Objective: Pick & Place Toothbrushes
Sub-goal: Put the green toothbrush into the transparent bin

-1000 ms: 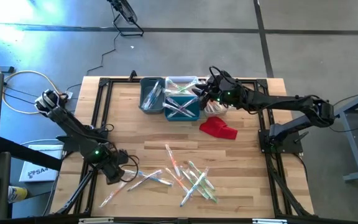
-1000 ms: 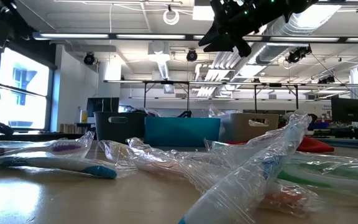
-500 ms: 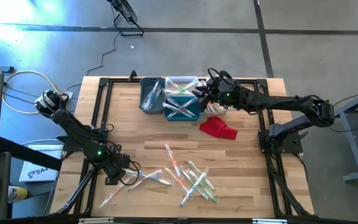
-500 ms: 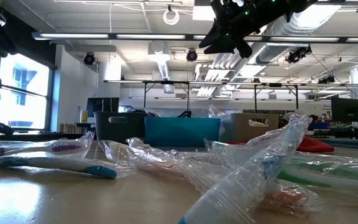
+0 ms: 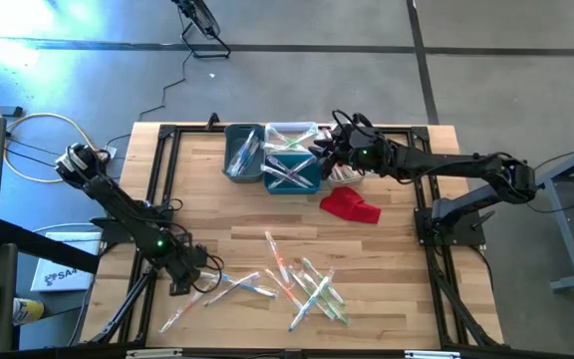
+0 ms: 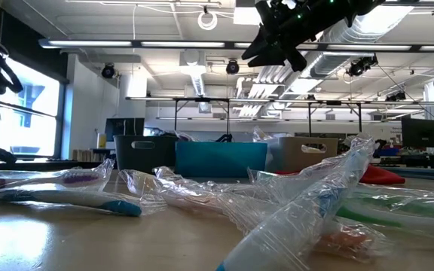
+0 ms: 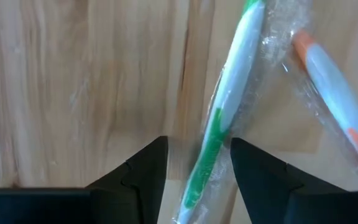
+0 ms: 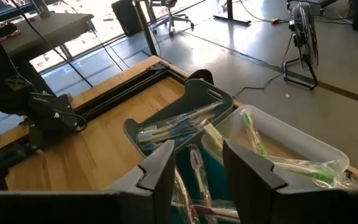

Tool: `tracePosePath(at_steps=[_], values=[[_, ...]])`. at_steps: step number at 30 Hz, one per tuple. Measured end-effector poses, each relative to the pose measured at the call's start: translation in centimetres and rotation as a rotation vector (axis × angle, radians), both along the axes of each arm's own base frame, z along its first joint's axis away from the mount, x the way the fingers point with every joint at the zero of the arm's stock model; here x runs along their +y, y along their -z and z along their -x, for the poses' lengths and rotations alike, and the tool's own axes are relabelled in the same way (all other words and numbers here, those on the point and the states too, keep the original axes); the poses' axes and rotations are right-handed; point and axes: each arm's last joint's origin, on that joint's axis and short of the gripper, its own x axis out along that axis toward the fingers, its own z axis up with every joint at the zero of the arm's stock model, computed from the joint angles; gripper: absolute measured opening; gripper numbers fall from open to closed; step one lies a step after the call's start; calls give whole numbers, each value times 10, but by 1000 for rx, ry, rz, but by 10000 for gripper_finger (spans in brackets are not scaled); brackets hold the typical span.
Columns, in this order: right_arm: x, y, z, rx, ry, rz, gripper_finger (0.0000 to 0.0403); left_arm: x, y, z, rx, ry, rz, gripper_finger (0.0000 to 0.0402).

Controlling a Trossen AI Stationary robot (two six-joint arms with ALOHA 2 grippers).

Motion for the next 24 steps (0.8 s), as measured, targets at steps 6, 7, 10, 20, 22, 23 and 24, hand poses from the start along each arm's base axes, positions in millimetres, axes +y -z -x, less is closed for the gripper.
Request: tracePosePath(at_steps=[6, 7, 10, 20, 22, 23, 24], values=[[0, 0, 0, 2, 0, 0, 128, 2, 3, 2, 14, -58, 1, 175], [0, 0, 0, 2, 0, 0, 128, 2, 3, 1, 11, -59, 0, 175], [0, 0, 0, 3, 0, 1, 128, 2, 3, 1, -4, -65, -13, 175], [0, 0, 0, 7, 2, 8, 128, 3, 4, 0, -30, -77, -42, 163], [0, 0, 0, 7, 2, 8, 128, 3, 4, 1, -30, -78, -46, 145], [0, 0, 0, 7, 2, 8, 128, 3, 4, 1, -31, -78, -50, 135], [0, 0, 0, 7, 2, 8, 128, 4, 4, 1, -31, -79, -53, 124]])
